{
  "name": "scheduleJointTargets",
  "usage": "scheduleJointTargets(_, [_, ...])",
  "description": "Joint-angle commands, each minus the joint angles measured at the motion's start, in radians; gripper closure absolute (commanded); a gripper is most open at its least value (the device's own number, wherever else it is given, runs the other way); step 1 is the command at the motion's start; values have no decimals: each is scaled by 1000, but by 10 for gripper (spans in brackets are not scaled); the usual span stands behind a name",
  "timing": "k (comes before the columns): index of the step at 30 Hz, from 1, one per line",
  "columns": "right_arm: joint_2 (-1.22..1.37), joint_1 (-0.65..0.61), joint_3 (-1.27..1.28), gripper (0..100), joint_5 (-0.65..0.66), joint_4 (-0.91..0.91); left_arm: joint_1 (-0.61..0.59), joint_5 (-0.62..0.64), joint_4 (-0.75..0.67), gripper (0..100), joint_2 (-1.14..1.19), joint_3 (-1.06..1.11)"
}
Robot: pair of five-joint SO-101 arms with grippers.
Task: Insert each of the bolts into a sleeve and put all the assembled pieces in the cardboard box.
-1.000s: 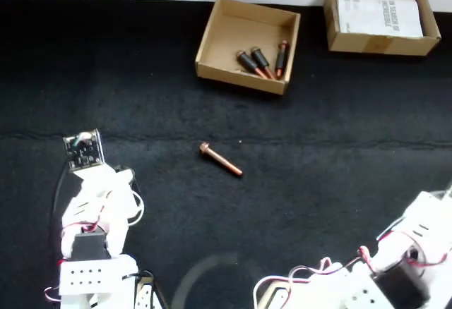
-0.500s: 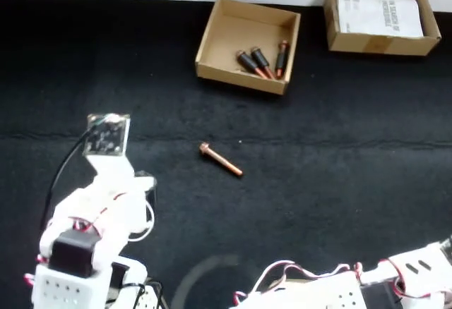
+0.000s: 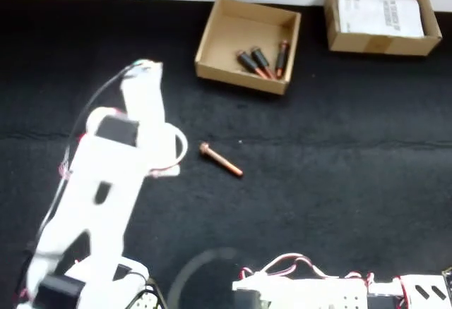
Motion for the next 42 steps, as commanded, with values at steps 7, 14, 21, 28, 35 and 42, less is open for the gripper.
scheduleJointTargets(7, [-13,53,142,991,-5,-19,177,193,0,969,475,-323])
scheduleJointTargets(14, [-13,70,142,991,-3,-24,188,256,31,969,839,-593])
scheduleJointTargets(21, [-13,74,142,991,43,-19,153,288,60,969,1086,-832])
scheduleJointTargets(28, [-10,79,142,991,48,-18,150,295,132,969,1155,-978])
scheduleJointTargets(35, [-7,73,142,991,48,-18,150,295,127,824,1159,-1052])
scheduleJointTargets(42, [-5,73,142,991,44,-13,133,295,124,755,1162,-1049])
